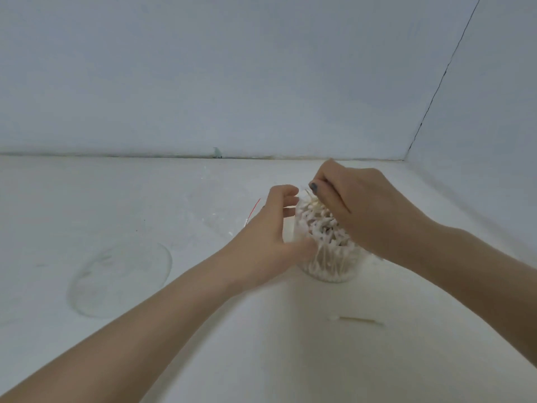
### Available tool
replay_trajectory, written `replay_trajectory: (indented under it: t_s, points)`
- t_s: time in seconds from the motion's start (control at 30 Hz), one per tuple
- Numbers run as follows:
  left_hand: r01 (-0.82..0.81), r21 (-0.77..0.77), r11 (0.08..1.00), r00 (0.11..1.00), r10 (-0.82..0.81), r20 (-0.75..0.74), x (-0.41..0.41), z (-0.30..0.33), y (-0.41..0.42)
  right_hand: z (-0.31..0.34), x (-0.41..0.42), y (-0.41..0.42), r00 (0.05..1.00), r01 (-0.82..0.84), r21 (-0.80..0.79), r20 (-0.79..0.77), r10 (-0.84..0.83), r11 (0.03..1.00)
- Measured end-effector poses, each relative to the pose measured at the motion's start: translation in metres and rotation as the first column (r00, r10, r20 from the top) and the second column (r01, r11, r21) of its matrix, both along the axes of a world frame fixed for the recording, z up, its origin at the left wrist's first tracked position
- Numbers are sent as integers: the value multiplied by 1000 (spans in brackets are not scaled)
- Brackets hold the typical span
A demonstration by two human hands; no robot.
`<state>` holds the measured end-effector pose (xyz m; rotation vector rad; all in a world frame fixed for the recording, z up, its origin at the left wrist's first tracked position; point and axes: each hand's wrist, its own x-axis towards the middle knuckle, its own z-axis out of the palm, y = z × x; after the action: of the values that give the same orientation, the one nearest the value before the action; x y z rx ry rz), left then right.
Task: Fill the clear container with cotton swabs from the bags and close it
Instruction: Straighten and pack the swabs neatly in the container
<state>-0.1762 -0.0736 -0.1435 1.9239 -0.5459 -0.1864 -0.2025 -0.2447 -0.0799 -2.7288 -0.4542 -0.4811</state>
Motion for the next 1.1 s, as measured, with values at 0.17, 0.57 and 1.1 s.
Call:
replay_trajectory:
  t_s: [0.17,0.57,1.1]
  points:
    - [-70,-13,997,994,70,85,-8,-8,-12,-1,-5,3,999,39,49,-4,-39,998]
    - [-143,-48,989,974,149,172,-21,-17,-25,6,-19,4,974,164,-93,-140,-176,982]
    - [-92,107,990,932,48,360,-23,-25,-12,6,-14,5,973,127,-40,-188,-132,991]
